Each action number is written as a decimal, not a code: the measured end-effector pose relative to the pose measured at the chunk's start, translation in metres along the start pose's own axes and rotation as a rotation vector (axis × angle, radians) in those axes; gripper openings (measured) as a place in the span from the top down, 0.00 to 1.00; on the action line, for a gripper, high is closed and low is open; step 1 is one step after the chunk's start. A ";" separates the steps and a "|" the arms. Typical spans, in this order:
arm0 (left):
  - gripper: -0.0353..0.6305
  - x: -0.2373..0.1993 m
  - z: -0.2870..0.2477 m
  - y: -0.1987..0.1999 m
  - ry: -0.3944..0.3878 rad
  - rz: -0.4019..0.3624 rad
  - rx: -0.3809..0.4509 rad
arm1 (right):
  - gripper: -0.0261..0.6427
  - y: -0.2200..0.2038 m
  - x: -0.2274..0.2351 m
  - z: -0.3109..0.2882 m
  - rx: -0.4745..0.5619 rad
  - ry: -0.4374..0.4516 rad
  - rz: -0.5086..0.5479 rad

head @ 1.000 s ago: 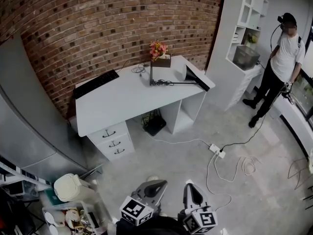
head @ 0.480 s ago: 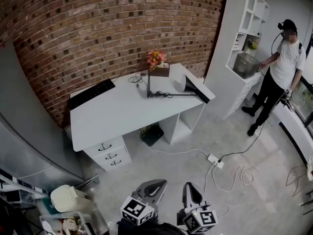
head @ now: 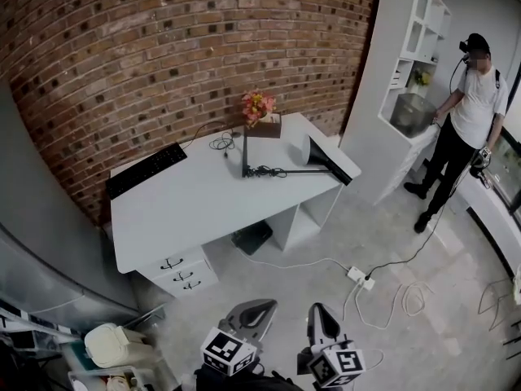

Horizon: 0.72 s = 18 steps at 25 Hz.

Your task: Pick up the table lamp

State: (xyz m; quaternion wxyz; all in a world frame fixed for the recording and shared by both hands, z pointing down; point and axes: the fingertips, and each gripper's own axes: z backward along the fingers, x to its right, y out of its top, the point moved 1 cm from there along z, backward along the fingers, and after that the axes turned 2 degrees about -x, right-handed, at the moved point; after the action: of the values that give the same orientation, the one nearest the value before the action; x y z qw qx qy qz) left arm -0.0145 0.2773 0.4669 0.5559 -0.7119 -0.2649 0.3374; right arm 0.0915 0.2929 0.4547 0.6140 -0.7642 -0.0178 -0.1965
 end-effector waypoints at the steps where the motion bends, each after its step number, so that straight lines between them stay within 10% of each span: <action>1: 0.94 -0.005 -0.003 0.001 0.000 0.002 -0.002 | 0.94 0.001 0.002 -0.005 -0.003 -0.003 -0.005; 18: 0.94 -0.090 -0.067 0.026 -0.030 0.002 -0.042 | 0.94 0.018 0.007 -0.115 -0.039 0.011 -0.025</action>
State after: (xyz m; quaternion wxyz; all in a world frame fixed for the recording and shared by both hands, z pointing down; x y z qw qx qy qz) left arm -0.0197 0.1621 0.4687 0.5366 -0.7186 -0.2795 0.3429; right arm 0.0707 0.1780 0.4601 0.5964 -0.7749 -0.0203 -0.2085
